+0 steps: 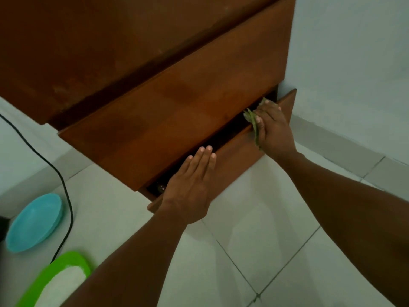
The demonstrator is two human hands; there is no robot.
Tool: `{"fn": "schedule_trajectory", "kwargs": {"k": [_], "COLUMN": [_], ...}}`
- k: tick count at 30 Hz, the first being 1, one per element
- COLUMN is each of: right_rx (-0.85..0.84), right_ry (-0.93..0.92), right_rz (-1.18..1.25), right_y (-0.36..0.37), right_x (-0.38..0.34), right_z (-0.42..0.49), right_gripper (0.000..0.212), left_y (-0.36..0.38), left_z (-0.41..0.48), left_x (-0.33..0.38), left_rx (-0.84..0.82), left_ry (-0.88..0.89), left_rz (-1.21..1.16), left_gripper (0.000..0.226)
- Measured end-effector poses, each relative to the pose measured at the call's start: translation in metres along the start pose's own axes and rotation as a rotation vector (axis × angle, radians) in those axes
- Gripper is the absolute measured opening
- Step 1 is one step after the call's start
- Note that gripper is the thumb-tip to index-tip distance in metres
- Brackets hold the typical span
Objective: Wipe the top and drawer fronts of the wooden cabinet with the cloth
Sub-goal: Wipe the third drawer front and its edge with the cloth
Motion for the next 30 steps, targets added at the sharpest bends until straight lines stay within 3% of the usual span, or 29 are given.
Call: {"fn": "schedule_trajectory", "kwargs": {"k": [4,11,14,16,19,21,24,30], "right_rx": [0.121,0.093,0.136,0.247,0.571,0.637,0.576,0.436], "right_ry": [-0.005,0.143,0.182,0.386,0.899,1.138,1.263,1.255], "right_rz": [0.027,0.006,0.027,0.133,0.344,0.468,0.577,0.549], "right_y": [-0.010,-0.016,-0.016,-0.021,-0.032,-0.021,0.004,0.035], "right_x": [0.029,0.078,0.078,0.082,0.081,0.063,0.030,0.002], "right_z": [0.014,0.032,0.036,0.028,-0.022,-0.051,-0.071,-0.099], "right_gripper": [0.040,0.052,0.040,0.038,0.037,0.038,0.039,0.044], "left_y": [-0.012,-0.027,-0.023,-0.021,-0.021,-0.022,-0.024,-0.027], "left_z": [0.020,0.033,0.033,0.031,0.030,0.029,0.029,0.039], "left_x": [0.009,0.019,0.019,0.015,0.010,0.010,0.008,-0.009], "left_rx": [0.027,0.085,0.134,0.150,0.148,0.139,0.130,0.089], "left_ry": [0.040,0.145,0.230,0.267,0.292,0.291,0.279,0.208], "left_rz": [0.125,0.261,0.312,0.334,0.374,0.402,0.446,0.555], "left_gripper": [0.093,0.076,0.076,0.080,0.082,0.081,0.081,0.080]}}
Point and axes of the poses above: each hand's wrist, its own z-axis towards the middle knuckle, its own y-axis out of the palm, x = y × z, the point moved 10 cm from there along z, towards the middle knuckle, and after that the axes turned 4 degrees about -z, right-handed, at the moved point
